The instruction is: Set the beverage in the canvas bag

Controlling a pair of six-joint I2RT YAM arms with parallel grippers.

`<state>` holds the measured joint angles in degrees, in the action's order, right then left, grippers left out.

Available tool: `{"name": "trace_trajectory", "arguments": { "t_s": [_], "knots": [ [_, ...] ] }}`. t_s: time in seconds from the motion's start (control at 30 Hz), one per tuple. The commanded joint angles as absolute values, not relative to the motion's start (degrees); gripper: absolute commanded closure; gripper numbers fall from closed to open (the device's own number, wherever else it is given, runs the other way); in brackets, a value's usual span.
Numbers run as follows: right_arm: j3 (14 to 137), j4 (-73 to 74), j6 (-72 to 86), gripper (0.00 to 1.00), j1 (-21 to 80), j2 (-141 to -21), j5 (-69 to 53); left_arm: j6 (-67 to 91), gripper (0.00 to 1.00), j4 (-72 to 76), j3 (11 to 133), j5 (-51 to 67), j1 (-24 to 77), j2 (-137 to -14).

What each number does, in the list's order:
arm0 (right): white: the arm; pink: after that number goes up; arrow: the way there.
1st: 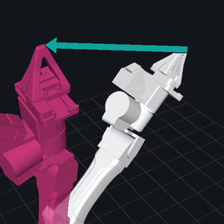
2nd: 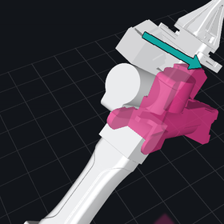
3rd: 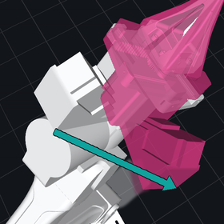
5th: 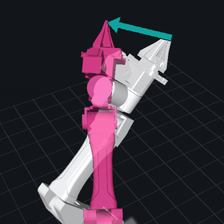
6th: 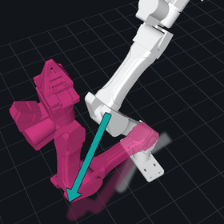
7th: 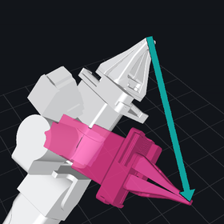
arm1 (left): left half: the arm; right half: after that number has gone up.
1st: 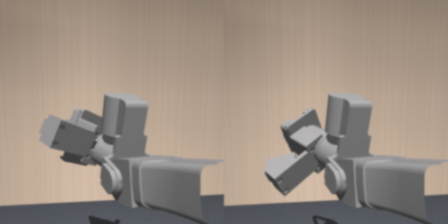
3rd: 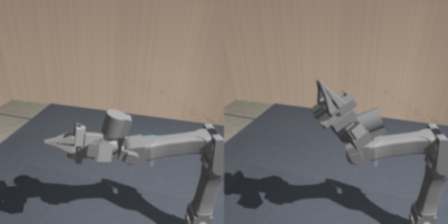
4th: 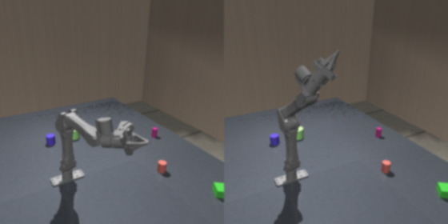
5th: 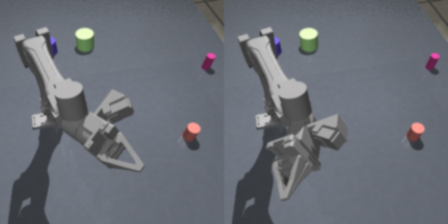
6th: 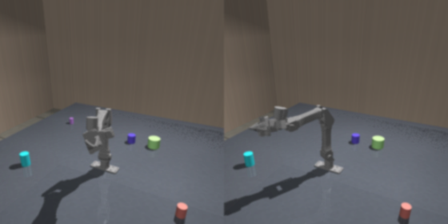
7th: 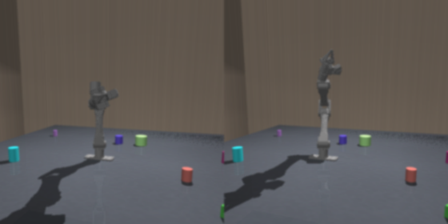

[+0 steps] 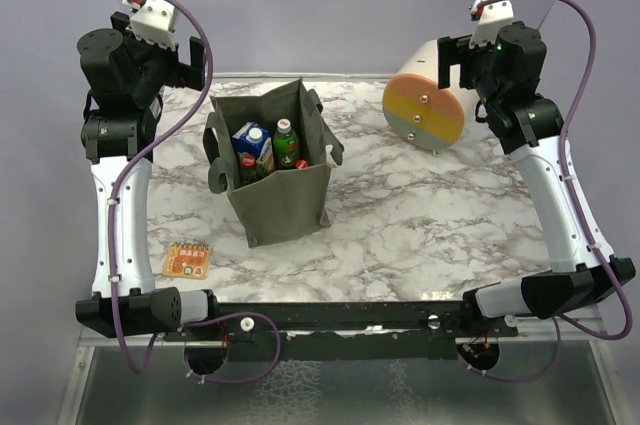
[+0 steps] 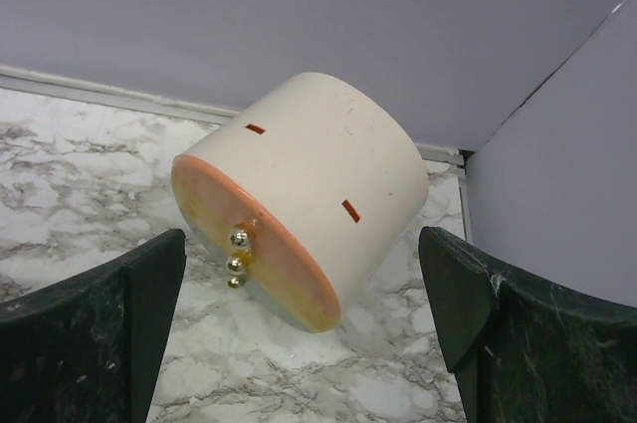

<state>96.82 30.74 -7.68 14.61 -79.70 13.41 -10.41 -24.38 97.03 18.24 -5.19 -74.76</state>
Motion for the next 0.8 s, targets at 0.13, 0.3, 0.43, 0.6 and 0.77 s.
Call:
{"name": "trace_trajectory", "arguments": {
  "t_s": [0.13,0.3,0.43,0.6,0.77],
  "knots": [
    [98.67,29.4,-8.07,0.0,11.21,-76.89,8.77,-6.74,0.01,-19.69,95.58,21.17,-8.43,-71.71],
    [96.7,30.7,-9.73,0.0,8.78,-75.03,6.18,-7.84,0.01,-16.45,90.16,19.33,-8.66,-68.92],
    [95.66,31.85,-9.63,0.0,6.95,-73.33,4.11,-7.77,0.01,-11.24,84.03,21.19,-8.63,-66.16],
    [88.82,27.67,-10.3,0.0,6.77,-68.96,4.39,-6.4,0.01,-9.64,82.79,18.68,-8.64,-66.32],
    [82.65,25.67,-10.07,0.0,6.76,-65.73,4.76,-7.55,0.01,-9.85,82.79,14.48,-8.69,-65.99]
  ]
}}
